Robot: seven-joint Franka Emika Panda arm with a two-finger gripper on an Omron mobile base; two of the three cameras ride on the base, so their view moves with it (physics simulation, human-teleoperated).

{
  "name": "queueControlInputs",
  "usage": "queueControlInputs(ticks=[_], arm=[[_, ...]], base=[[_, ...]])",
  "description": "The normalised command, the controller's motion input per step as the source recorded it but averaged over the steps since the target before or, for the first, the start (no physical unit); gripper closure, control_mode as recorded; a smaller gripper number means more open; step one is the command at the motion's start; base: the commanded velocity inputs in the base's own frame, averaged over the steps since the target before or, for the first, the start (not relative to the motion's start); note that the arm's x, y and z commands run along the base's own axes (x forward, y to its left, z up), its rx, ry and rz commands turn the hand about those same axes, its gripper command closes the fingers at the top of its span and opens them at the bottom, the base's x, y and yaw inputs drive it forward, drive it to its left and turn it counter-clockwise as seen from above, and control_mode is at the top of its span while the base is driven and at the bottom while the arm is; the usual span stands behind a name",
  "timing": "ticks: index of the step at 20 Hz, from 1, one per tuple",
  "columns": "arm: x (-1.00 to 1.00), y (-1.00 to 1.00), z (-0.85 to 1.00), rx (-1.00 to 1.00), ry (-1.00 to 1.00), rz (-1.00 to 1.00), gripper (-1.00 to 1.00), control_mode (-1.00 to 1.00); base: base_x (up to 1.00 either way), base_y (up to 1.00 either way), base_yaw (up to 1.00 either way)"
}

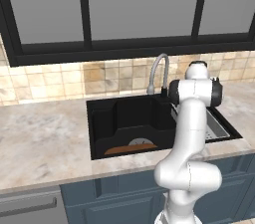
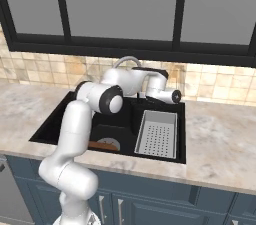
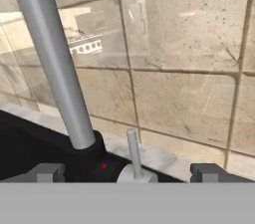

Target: Turn on the sink faucet with hot water and rinse the cutting board for ten seconds, then turn off the faucet. Push the cutting board to reach the water if necessary.

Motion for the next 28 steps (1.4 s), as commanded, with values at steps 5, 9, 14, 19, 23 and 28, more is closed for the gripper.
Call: queueControlInputs(ticks=[5, 9, 14, 19, 23, 28], arm=[[0.22, 0.00, -0.03, 0.00, 0.00, 0.00, -1.00, -1.00], [0.10, 0.00, -0.04, 0.00, 0.00, 0.00, -1.00, -1.00], [0.00, 0.00, -0.04, 0.00, 0.00, 0.00, -1.00, -1.00], [0.00, 0.00, -0.02, 0.00, 0.00, 0.00, -1.00, -1.00], [0.00, 0.00, 0.00, 0.00, 0.00, 0.00, -1.00, -1.00], [0.00, 0.00, 0.00, 0.00, 0.00, 0.00, -1.00, -1.00]], base=[[0.00, 0.00, 0.00], [0.00, 0.00, 0.00], [0.00, 0.00, 0.00], [0.00, 0.00, 0.00], [0.00, 0.00, 0.00], [0.00, 0.00, 0.00]])
